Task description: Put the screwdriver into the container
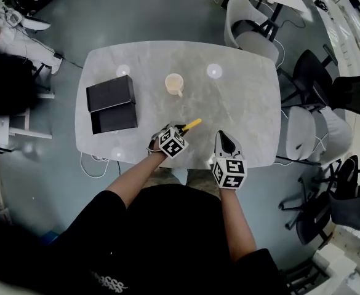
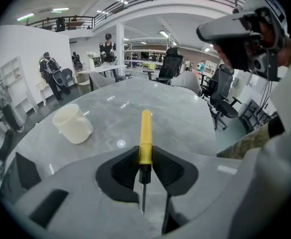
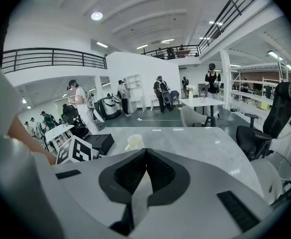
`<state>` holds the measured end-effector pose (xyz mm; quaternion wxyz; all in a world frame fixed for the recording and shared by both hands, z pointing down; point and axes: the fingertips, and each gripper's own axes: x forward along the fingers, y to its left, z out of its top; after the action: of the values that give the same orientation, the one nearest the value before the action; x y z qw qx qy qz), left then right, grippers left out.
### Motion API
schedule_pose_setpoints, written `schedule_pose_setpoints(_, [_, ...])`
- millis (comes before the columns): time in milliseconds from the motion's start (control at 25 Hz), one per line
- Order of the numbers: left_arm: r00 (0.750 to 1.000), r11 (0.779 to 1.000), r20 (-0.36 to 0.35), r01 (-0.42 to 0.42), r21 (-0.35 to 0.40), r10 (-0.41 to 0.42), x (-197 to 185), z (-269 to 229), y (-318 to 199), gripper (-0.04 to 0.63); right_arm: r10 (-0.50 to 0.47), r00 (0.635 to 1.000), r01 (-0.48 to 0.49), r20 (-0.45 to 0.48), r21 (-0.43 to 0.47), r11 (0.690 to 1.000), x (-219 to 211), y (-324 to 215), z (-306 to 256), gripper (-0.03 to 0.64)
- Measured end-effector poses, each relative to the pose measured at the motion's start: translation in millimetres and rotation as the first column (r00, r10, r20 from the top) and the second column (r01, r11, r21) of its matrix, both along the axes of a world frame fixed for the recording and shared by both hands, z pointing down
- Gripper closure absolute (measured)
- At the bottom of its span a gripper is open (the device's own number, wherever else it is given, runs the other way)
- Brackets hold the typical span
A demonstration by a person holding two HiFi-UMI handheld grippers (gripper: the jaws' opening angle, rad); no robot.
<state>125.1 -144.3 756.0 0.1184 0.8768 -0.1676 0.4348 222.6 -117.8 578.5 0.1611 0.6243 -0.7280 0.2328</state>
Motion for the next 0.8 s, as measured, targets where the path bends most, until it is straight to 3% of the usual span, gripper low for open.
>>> schedule_pose_setpoints(400, [0.999,0.996,0.013,0.038,0.079,-0.039,-158,-18,-14,0.506,-0.047,0.999,0.047,0.000,0.039,0.998,-139,-3,-8,0.609])
schedule_pose_setpoints(800, [0.991,0.988,0.075,0.104,0.113,-0.113,-284,-20,-42,0.506,-0.132,0.991,0.132,0.012,0.028,0.991,-236,-19,-8,0.609])
